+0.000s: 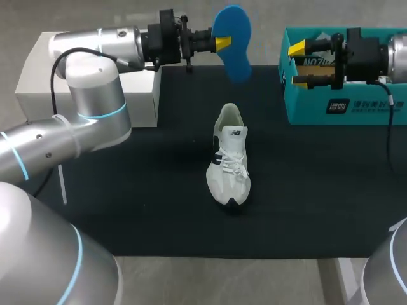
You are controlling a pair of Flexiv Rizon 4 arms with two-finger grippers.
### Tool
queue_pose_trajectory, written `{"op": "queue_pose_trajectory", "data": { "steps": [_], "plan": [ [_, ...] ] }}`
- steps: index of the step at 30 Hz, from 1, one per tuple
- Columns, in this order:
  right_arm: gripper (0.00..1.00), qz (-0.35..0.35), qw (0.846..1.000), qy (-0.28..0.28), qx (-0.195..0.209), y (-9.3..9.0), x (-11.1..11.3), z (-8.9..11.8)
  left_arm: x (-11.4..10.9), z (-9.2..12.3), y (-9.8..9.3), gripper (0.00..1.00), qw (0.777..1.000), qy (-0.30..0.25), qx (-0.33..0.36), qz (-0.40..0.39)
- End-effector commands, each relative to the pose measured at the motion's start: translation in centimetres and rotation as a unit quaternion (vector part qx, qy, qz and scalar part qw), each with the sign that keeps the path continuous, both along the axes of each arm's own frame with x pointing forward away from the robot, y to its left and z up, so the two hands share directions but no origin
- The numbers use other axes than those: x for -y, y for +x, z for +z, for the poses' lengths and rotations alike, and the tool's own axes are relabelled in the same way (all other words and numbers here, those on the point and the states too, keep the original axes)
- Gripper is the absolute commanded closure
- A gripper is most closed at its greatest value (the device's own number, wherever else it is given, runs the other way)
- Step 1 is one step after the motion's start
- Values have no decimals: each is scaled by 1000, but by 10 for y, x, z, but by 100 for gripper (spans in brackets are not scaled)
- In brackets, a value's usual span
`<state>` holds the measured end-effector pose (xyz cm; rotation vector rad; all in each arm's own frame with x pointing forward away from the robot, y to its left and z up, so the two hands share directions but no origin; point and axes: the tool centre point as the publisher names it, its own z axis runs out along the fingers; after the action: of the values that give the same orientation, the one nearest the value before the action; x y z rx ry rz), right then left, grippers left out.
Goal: Take the shoe out of the shoebox, open the shoe tongue, remove and reinsert the insole, then place the shoe into the shoebox
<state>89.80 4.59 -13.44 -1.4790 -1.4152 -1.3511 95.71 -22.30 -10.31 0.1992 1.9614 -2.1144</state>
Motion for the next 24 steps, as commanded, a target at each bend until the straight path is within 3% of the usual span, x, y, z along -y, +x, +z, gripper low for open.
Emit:
{"op": "queue_pose_trajectory", "data": {
  "steps": [1,8,24],
  "plan": [
    [0,0,1000,0,0,1,-1,-1,3,7,4,100,857,51,512,3],
    [0,0,1000,0,0,1,-1,-1,1,15,9,100,790,84,607,28],
    [0,0,1000,0,0,1,-1,-1,1,15,9,100,788,84,609,28]
  ]
}}
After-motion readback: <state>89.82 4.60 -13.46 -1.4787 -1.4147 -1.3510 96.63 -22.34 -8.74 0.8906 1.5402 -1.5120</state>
